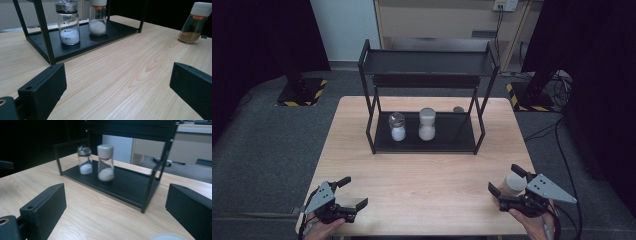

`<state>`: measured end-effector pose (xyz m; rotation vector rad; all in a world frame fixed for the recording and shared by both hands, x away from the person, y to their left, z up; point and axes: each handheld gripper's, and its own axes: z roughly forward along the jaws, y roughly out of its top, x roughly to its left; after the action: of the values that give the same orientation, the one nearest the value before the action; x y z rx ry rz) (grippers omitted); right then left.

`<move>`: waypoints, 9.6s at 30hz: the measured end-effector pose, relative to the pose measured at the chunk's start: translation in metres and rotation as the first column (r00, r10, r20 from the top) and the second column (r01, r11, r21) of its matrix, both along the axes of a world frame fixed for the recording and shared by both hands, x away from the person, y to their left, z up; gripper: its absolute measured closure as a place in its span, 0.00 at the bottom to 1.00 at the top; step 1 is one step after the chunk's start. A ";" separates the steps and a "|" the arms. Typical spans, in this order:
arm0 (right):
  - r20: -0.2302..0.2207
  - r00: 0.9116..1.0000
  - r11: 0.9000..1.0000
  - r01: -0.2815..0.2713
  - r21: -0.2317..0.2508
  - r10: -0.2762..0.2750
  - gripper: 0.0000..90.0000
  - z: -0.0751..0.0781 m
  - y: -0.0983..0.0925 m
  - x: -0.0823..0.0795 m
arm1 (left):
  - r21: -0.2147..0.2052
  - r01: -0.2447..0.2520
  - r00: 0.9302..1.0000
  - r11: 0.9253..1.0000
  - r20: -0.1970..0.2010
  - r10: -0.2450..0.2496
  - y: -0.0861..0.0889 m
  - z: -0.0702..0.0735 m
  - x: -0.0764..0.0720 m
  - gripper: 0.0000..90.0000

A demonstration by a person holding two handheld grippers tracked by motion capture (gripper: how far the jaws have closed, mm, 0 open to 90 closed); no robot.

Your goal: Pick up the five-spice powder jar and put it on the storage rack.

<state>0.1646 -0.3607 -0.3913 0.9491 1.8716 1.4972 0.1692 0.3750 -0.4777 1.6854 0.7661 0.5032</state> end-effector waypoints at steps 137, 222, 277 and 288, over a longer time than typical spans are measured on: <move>-0.127 0.985 0.987 -0.130 -0.098 0.117 0.38 0.050 0.081 0.125 | -0.015 0.004 1.000 1.000 -0.013 -0.004 0.002 -0.001 0.001 0.00; -0.171 0.967 0.974 0.161 -0.159 -0.188 0.38 0.003 0.157 0.244 | -0.027 0.002 1.000 1.000 -0.020 -0.002 0.005 -0.003 0.002 0.00; -0.030 0.997 0.997 0.062 -0.047 -0.064 0.09 0.046 0.146 0.220 | -0.032 -0.005 1.000 0.999 -0.023 0.004 0.003 -0.002 0.002 0.00; 0.015 1.000 1.000 -0.019 -0.021 0.019 0.09 0.051 0.137 0.195 | -0.028 -0.001 1.000 1.000 -0.020 0.000 0.004 -0.002 0.002 0.00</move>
<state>0.3592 -0.2237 -0.3405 0.9102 1.8866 1.4891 0.1709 0.3788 -0.4800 1.6672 0.7848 0.4742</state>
